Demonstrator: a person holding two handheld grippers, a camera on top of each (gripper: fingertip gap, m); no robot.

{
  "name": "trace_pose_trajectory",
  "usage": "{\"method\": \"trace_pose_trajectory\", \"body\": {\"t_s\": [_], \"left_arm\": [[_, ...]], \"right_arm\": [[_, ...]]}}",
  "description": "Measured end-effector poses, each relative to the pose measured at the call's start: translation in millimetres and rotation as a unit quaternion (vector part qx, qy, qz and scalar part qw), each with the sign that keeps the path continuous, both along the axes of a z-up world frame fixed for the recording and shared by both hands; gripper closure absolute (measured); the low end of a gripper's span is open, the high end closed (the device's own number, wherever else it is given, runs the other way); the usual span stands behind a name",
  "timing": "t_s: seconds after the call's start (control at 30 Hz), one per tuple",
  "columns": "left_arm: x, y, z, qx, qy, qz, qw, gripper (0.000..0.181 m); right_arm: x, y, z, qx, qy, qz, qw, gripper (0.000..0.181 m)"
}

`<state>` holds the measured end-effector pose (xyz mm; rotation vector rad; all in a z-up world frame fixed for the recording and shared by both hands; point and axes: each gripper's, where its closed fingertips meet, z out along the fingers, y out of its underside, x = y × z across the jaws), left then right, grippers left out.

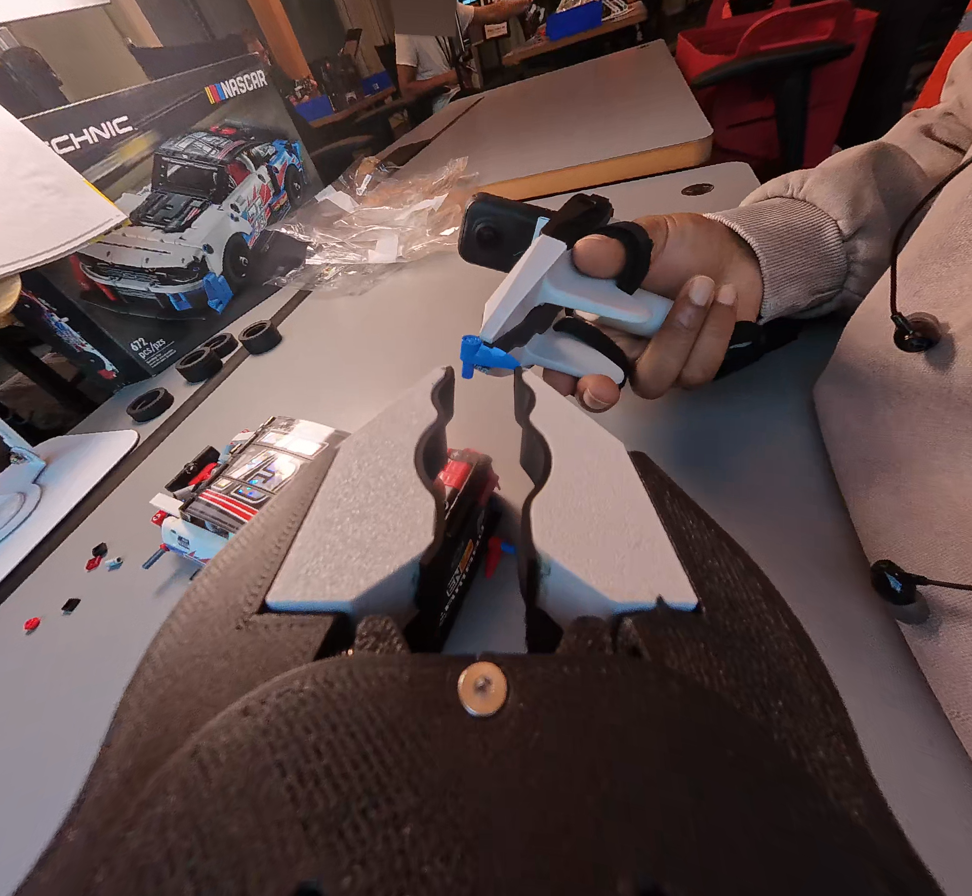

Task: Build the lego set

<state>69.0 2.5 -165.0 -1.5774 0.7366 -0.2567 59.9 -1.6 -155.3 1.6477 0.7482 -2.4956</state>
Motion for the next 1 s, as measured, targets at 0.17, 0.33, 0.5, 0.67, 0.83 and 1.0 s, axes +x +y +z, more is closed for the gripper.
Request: {"method": "trace_pose_trajectory", "body": {"t_s": [0.17, 0.33, 0.5, 0.67, 0.83, 1.0], "left_arm": [[-3, -4, 0, -0.007, -0.017, -0.013, 1.0, 0.149], [-10, -3, -4, -0.007, 0.002, -0.004, 1.0, 0.163], [-17, -3, -5, 0.001, 0.013, 0.009, 1.0, 0.181], [-45, -2, 4, 0.001, 0.007, 0.043, 0.999, 0.166], [-102, -5, -39, -0.135, 0.001, 0.091, 0.987, 0.13], [-99, -10, -88, -0.237, 0.017, 0.074, 0.969, 0.126]], "right_arm": [[-6, 1, -4, -0.005, -0.007, 0.0, 1.0, 0.178], [-13, -1, -6, 0.02, -0.016, -0.005, 1.0, 0.177], [-17, -1, -2, 0.031, -0.011, 0.003, 0.999, 0.178], [-25, 1, -1, 0.055, -0.016, 0.001, 0.998, 0.178], [-33, 0, -14, 0.08, -0.046, 0.004, 0.996, 0.177], [-43, -12, -17, 0.077, -0.057, 0.023, 0.995, 0.177]]}}
